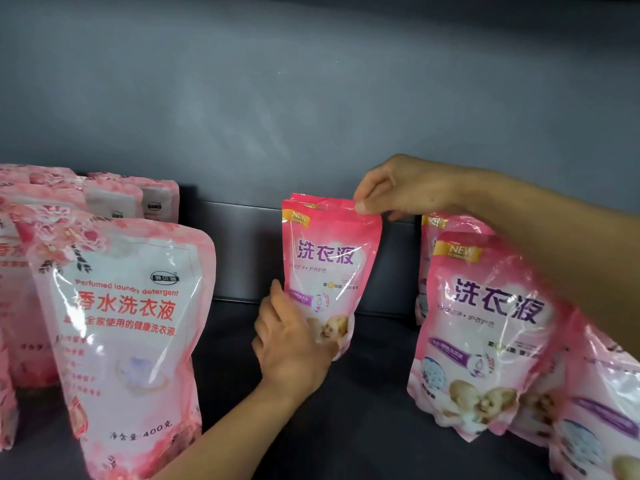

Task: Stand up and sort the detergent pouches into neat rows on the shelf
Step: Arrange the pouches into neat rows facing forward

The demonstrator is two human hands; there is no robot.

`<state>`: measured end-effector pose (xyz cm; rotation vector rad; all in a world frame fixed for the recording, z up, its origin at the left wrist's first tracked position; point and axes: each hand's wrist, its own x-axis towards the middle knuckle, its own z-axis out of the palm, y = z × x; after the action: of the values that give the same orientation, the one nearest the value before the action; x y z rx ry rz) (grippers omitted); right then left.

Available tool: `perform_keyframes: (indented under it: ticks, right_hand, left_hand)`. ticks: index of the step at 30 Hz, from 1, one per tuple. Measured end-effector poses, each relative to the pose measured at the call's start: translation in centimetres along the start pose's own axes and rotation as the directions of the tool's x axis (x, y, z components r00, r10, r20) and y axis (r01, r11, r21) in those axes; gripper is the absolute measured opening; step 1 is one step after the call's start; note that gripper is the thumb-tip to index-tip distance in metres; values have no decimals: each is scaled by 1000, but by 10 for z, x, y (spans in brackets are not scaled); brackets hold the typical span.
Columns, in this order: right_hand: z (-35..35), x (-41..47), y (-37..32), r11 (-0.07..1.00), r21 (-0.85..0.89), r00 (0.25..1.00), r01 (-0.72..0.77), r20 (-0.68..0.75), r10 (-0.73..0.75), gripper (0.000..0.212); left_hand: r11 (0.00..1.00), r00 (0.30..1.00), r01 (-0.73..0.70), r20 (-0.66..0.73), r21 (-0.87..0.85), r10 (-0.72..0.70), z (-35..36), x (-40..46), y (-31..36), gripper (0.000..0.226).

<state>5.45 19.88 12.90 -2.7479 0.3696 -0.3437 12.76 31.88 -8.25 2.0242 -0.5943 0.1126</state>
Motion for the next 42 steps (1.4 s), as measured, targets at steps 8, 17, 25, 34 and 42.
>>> perform_keyframes:
  ticks: [8,17,25,34,42]
  right_hand:
    - [-45,-101,17,974,-207,991,-95,-111,73,28]
    - [-29,-120,45,851,-507,990,-139,-98,104,34]
    - [-16,-94,22,947,-319,971,35,-213,-107,27]
    - [37,-43,-13,957,-147,932,251,-231,-280,32]
    - [54,-27,-14,970,-16,928,241,-290,-236,17]
  left_hand:
    - [922,905,-350,195,-164,378,-7,-52,39,101]
    - [950,828,-159,488,-267,276,35,-86,51,98]
    - [945,935,-214,228,-247,271,17,-98,44,103]
    - [977,989,-126,51,-171,136,-33,-82,0,105]
    - [982,991,-105,65,-160,116,-40,-69,-14,106]
